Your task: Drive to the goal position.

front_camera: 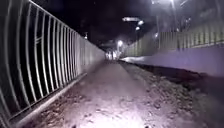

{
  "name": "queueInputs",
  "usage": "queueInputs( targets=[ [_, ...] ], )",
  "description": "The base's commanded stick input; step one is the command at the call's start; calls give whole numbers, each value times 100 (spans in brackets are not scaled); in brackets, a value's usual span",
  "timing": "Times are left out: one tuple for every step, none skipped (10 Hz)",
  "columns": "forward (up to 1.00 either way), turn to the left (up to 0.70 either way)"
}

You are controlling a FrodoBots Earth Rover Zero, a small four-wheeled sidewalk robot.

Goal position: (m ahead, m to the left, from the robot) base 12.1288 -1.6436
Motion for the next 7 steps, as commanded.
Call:
queueInputs(
  targets=[
    [50,0],
    [50,0],
    [50,0],
    [50,-3],
    [50,-24],
    [50,-45],
    [50,-49]
  ],
)
